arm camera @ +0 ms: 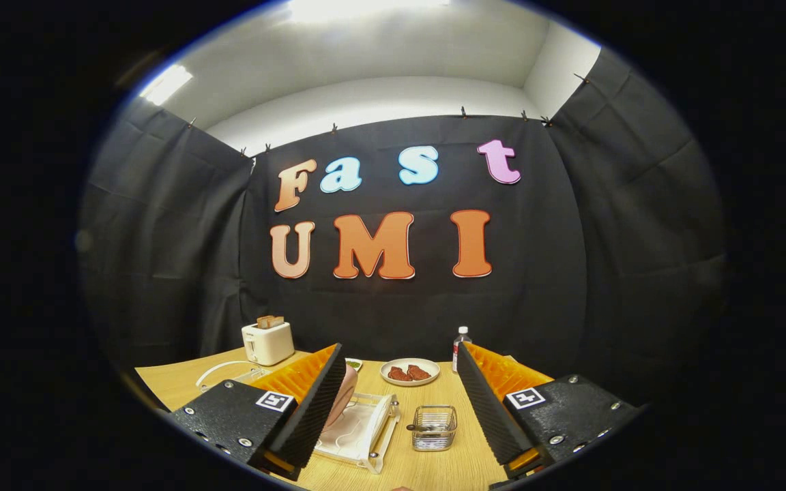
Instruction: Take the plate from the dish rack, then take the spoon from the basket and place it into the plate.
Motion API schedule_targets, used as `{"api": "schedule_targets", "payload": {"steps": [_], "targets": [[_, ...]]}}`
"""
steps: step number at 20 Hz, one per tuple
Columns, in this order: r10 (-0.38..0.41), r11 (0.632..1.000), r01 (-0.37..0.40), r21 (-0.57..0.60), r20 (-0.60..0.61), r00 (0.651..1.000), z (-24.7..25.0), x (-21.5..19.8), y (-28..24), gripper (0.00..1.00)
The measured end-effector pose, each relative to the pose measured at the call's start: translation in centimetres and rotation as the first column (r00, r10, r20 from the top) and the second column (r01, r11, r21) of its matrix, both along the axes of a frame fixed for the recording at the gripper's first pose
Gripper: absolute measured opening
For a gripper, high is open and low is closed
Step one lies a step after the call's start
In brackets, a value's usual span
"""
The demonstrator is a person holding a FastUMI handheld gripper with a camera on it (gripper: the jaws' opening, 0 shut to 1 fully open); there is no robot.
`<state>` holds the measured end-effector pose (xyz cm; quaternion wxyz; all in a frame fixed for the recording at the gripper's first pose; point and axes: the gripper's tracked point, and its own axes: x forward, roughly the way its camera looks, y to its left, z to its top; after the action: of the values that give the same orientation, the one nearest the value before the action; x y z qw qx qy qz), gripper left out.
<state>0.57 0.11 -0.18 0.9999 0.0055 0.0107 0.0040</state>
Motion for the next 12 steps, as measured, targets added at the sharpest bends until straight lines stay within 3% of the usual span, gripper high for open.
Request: {"api": "schedule_targets", "payload": {"steps": [12], "targets": [[0.095, 0.995, -0.087, 0.052, -0.166, 0.981, -1.7, 3.0, 3.5, 0.97]]}}
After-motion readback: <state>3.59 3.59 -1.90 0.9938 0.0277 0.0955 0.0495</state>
